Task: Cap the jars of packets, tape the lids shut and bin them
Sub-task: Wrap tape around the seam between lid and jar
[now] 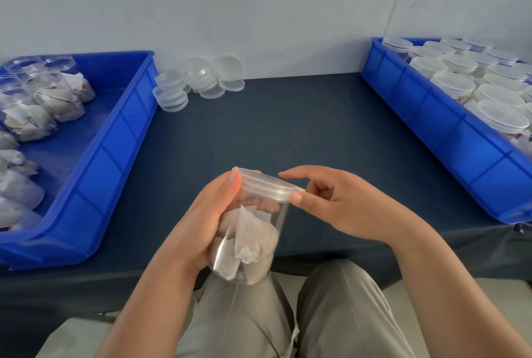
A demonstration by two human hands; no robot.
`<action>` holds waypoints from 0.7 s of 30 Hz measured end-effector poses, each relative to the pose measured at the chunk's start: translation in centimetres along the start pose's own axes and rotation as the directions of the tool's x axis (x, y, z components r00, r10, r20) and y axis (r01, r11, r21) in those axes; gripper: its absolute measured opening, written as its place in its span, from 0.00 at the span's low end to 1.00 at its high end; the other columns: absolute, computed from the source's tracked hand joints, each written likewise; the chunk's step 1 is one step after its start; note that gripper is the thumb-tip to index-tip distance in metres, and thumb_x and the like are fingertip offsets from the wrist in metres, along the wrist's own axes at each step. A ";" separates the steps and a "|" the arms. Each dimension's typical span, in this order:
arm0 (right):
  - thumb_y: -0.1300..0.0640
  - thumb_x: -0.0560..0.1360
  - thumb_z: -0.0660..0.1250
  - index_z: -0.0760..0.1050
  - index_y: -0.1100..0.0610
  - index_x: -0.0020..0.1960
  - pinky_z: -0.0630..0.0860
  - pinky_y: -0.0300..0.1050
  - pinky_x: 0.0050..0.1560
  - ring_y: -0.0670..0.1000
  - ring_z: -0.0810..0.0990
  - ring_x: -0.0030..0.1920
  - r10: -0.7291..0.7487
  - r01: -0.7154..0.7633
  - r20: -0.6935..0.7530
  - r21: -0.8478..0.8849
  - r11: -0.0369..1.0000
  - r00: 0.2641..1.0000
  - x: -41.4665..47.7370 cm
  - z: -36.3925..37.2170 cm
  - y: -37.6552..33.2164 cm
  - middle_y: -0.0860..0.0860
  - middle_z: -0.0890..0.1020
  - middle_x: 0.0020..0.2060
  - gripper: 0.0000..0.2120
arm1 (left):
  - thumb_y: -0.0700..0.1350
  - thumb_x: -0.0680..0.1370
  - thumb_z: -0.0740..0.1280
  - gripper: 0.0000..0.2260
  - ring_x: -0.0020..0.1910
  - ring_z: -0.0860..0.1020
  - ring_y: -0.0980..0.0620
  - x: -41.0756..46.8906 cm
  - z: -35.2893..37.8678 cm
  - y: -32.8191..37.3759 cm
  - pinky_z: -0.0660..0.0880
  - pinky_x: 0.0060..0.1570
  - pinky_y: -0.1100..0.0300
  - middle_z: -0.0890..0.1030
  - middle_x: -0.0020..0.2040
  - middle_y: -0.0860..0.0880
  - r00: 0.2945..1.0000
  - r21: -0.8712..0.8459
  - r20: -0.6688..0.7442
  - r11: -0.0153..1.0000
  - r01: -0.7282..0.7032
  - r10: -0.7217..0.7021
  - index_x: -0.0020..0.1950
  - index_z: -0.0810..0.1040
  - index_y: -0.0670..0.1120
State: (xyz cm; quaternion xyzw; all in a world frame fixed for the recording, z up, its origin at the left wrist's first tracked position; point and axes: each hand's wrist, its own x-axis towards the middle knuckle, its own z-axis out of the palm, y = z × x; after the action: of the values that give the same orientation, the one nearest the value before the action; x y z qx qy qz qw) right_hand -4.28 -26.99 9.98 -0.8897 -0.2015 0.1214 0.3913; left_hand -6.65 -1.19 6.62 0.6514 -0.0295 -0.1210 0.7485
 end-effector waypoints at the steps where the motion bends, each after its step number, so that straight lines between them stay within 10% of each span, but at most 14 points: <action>1: 0.23 0.73 0.58 0.71 0.26 0.69 0.73 0.33 0.42 0.42 0.77 0.38 -0.006 0.006 0.010 0.014 1.000 1.000 0.0 0.0 0.0 0.42 0.79 0.41 0.26 | 0.72 0.77 0.68 0.36 0.62 0.84 0.38 0.1 -0.1 -0.1 0.83 0.53 0.48 0.83 0.65 0.38 1.000 -0.010 0.025 1.000 -0.010 0.010 0.71 0.79 0.44; 14: 0.22 0.75 0.55 0.74 0.32 0.71 0.72 0.27 0.41 0.38 0.79 0.44 -0.002 -0.004 -0.242 -0.026 1.000 0.970 -0.6 2.0 -0.6 0.30 0.79 0.43 0.29 | 0.74 0.80 0.56 0.17 0.49 0.83 0.66 0.2 2.2 1.5 0.78 0.39 0.71 0.84 0.47 0.66 0.925 0.486 -0.267 0.867 -0.112 0.269 0.50 0.81 0.70; 21: 0.25 0.77 0.55 0.76 0.38 0.72 0.69 0.23 0.44 0.25 0.74 0.45 -0.020 0.008 -0.344 -0.037 0.999 0.939 -1.0 3.2 -2.1 0.17 0.72 0.38 0.31 | 0.74 0.70 0.71 0.23 0.55 0.82 0.66 -0.5 3.0 0.9 0.77 0.42 0.70 0.83 0.56 0.66 0.954 0.550 -0.175 0.828 -0.110 0.244 0.61 0.74 0.68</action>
State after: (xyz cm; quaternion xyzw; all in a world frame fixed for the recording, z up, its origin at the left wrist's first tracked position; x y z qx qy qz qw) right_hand -6.97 -24.08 9.49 -0.9024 -0.1385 -0.0422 0.4058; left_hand -7.63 -3.89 8.02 0.8378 -0.0328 0.0413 0.5434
